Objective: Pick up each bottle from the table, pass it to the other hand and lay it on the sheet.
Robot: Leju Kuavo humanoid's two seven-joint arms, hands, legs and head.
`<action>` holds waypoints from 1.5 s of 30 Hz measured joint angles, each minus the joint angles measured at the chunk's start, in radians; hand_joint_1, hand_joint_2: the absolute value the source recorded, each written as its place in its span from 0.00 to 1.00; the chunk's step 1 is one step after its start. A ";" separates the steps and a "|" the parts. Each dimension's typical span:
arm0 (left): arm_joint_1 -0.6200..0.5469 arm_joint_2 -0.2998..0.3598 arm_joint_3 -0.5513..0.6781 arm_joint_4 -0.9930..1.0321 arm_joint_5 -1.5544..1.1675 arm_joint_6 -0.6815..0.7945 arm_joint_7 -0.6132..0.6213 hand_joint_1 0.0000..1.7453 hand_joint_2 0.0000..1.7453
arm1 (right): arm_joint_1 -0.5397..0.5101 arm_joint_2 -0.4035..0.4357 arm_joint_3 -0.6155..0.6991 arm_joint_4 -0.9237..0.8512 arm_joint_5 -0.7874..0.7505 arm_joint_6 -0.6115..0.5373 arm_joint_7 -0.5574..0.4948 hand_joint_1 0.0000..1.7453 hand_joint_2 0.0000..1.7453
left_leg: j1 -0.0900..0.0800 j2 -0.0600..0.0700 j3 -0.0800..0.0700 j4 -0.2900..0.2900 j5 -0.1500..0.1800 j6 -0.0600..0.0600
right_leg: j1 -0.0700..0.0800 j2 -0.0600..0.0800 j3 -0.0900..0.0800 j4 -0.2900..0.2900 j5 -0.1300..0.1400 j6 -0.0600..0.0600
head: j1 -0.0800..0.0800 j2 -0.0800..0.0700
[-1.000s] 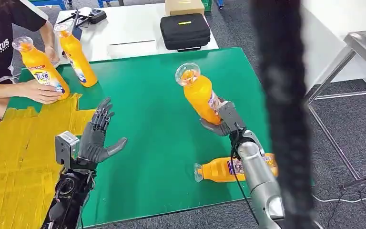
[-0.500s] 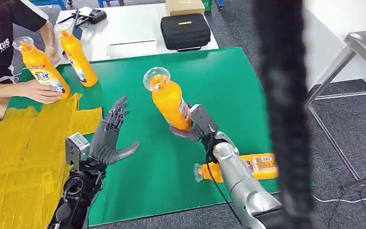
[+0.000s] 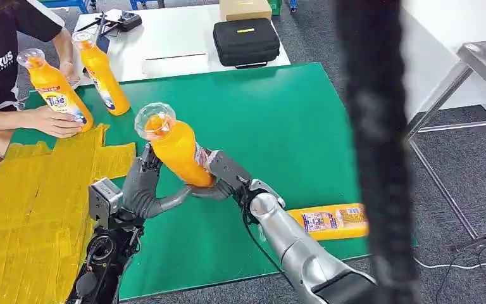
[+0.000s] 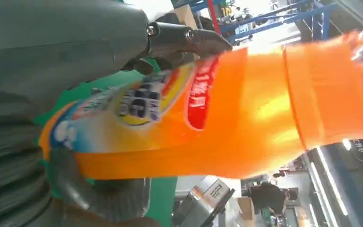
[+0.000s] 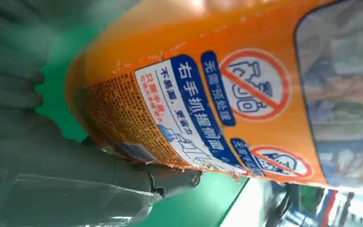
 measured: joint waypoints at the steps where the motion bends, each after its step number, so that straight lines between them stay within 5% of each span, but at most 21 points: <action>1: 0.002 0.000 0.000 0.000 0.000 0.000 0.000 0.00 1.00 | 0.000 0.003 0.006 0.000 0.000 0.001 0.000 1.00 1.00 | 0.000 0.000 0.000 0.000 0.000 0.000 | 0.000 0.000 0.000 0.000 0.000 0.000 | 0.000 0.000; 20: 0.002 0.002 0.022 0.014 -0.003 0.034 -0.002 0.00 1.00 | 0.022 -0.001 0.166 -0.071 -0.014 0.061 -0.015 1.00 1.00 | 0.000 0.001 0.000 0.000 0.000 0.000 | 0.000 0.000 -0.001 0.000 0.000 0.000 | 0.000 0.000; 22: 0.002 0.003 0.024 0.018 0.005 0.035 -0.005 0.89 1.00 | 0.027 -0.011 0.182 -0.090 -0.023 0.061 -0.010 1.00 1.00 | 0.000 0.001 0.000 0.000 0.000 0.000 | 0.000 0.000 0.000 0.000 0.000 0.000 | 0.000 0.000; 23: 0.002 0.003 0.024 0.019 0.008 0.035 -0.006 1.00 1.00 | 0.028 -0.016 0.187 -0.096 -0.026 0.061 -0.009 1.00 1.00 | 0.000 0.001 0.000 0.000 0.000 0.000 | 0.000 0.000 0.000 0.000 0.000 0.000 | 0.000 0.000; 33: 0.010 0.002 0.037 0.020 0.058 0.021 -0.010 1.00 1.00 | 0.032 -0.040 0.235 -0.130 -0.046 0.054 -0.006 1.00 1.00 | 0.000 0.001 0.000 0.000 0.000 0.000 | 0.000 0.000 -0.001 0.000 0.000 0.000 | 0.000 0.000; 34: 0.010 0.002 0.040 0.020 0.064 0.021 -0.010 1.00 1.00 | 0.033 -0.040 0.239 -0.131 -0.046 0.053 -0.005 0.70 1.00 | 0.000 0.001 0.000 0.000 0.000 0.000 | 0.000 0.000 0.000 0.000 0.000 0.000 | 0.000 0.000; 35: 0.011 0.002 0.042 0.020 0.068 0.021 -0.010 1.00 1.00 | 0.035 -0.040 0.242 -0.135 -0.046 0.050 -0.005 0.05 1.00 | 0.000 0.001 0.000 0.000 0.000 0.000 | 0.000 0.000 -0.001 0.000 0.000 0.000 | 0.000 0.000; 45: 0.024 0.000 0.101 0.011 0.149 0.043 0.002 1.00 1.00 | 0.085 -0.050 0.256 -0.221 -0.071 -0.016 0.013 0.00 1.00 | 0.000 0.000 0.000 0.000 0.000 0.000 | 0.000 0.000 0.000 0.000 0.000 0.000 | 0.000 0.000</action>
